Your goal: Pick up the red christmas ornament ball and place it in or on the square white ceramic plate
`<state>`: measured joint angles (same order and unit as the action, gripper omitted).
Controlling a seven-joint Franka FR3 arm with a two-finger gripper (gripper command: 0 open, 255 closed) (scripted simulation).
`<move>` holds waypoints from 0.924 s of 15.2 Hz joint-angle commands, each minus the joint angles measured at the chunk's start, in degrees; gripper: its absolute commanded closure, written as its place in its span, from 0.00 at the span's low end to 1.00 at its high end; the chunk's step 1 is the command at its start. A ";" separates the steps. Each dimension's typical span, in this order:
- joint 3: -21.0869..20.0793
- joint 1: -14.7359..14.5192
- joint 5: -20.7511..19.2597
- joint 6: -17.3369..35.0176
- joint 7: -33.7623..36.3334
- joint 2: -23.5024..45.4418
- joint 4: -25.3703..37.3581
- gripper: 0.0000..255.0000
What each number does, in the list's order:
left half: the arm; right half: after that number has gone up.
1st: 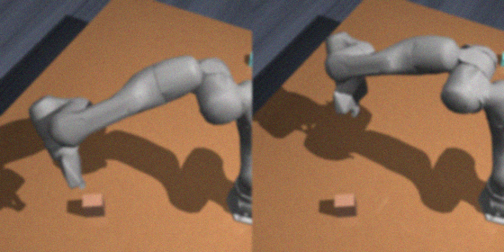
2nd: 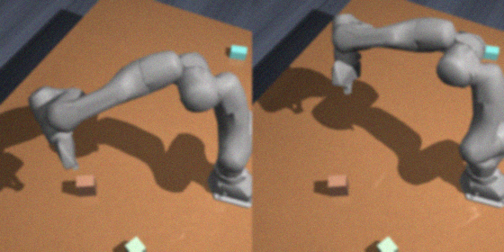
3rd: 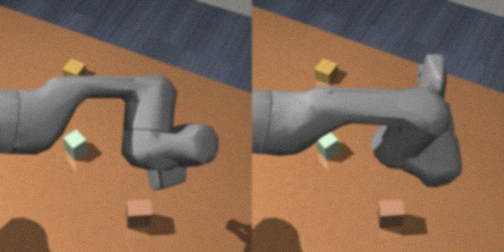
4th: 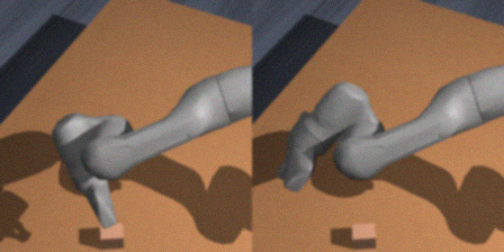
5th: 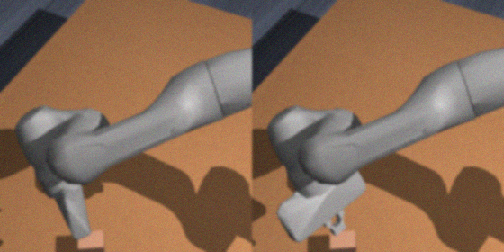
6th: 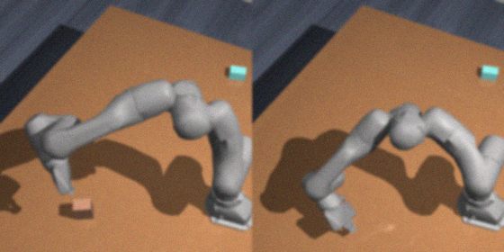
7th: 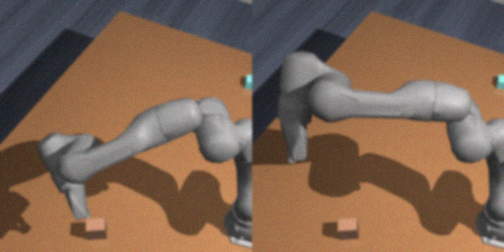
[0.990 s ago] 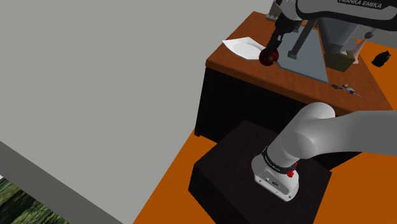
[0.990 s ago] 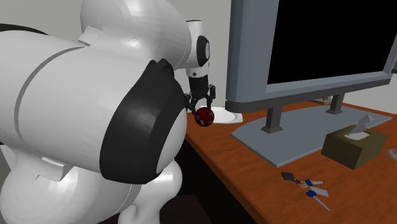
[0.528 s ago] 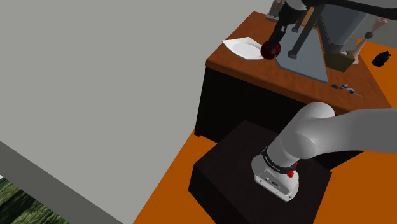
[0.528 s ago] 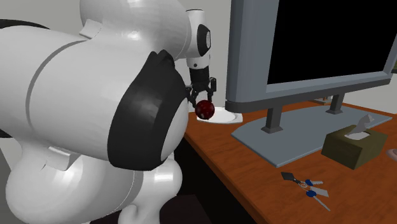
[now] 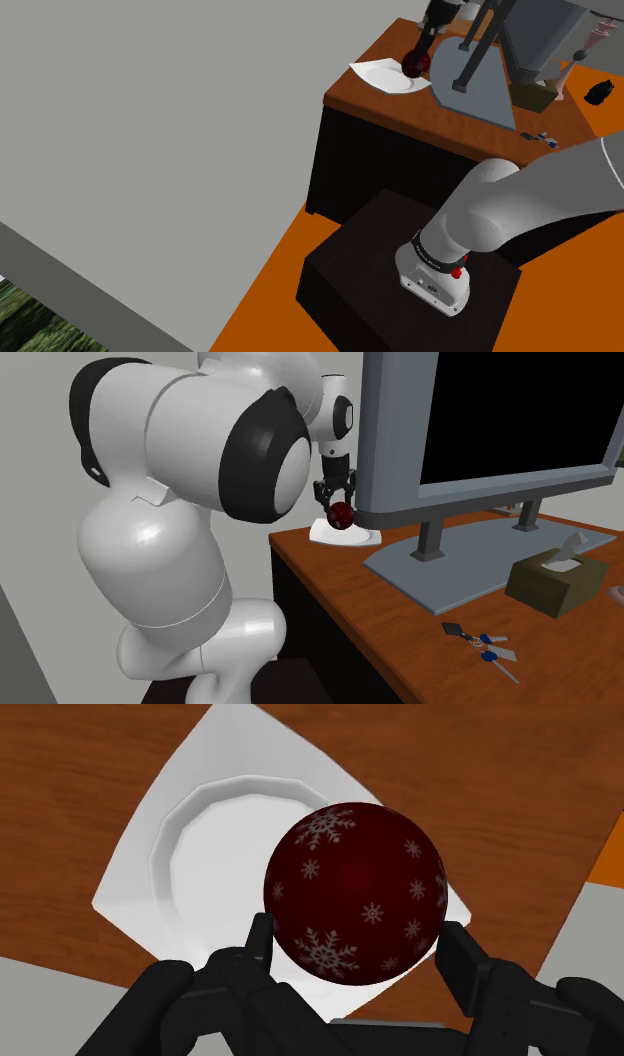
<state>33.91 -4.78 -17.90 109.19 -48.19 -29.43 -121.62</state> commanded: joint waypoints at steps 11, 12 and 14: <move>10.60 -4.46 8.85 7.41 -9.11 16.75 8.89 1.00; 10.69 -4.43 8.84 8.18 -9.11 16.79 8.16 1.00; 10.89 -4.39 8.86 9.72 -9.14 16.94 6.74 1.00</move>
<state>44.70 -9.19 -9.06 117.97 -57.34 -12.58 -114.06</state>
